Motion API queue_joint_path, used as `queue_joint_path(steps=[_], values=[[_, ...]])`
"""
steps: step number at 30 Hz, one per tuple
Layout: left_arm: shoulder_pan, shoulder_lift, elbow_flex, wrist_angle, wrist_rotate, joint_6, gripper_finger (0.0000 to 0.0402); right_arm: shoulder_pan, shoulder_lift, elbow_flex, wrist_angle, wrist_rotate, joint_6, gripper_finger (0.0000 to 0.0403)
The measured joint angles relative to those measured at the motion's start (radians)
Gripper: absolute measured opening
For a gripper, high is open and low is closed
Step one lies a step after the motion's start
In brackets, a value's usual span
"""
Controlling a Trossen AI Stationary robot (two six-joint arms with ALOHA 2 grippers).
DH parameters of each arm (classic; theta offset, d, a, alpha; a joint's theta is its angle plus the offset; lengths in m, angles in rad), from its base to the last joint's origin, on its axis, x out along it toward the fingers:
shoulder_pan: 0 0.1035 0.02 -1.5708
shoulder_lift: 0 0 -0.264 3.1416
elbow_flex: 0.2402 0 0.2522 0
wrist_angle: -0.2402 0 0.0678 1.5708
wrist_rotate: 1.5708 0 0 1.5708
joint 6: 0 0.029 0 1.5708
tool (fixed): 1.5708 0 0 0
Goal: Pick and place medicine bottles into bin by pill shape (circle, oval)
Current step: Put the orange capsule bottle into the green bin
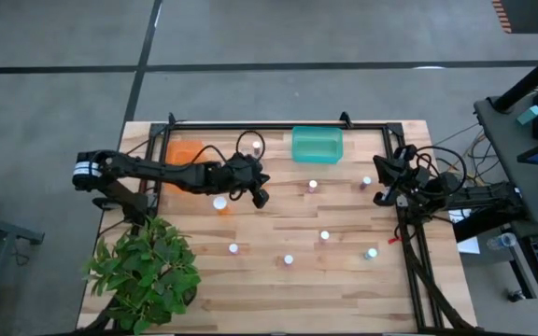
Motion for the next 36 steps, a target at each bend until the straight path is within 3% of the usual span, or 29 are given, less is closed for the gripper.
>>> queue_joint_path(steps=[9, 16, 21, 28, 36], values=[[0.0, -0.001, -0.009, -0.001, 0.0, 0.112, 0.0026, 0.0, 0.001, 0.0, -0.02, 0.0, 0.022, 0.0009], [0.0, -0.001, -0.016, -0.044, -0.001, 0.115, 0.0105, 0.0, 0.001, 0.0, -0.024, 0.0, 0.022, 0.0009], [0.0, -0.001, -0.017, -0.053, -0.009, 0.237, 0.0163, 0.0, 0.001, 0.0, -0.024, 0.0, 0.022, 0.0009], [0.0, -0.002, -0.021, -0.053, -0.134, 0.296, 0.0228, 0.0, 0.001, 0.0, -0.025, 0.0, 0.022, 0.0009], [0.001, -0.002, -0.035, -0.055, -0.158, 0.387, 0.027, 0.0, 0.001, 0.0, -0.025, 0.0, 0.022, 0.0009]])
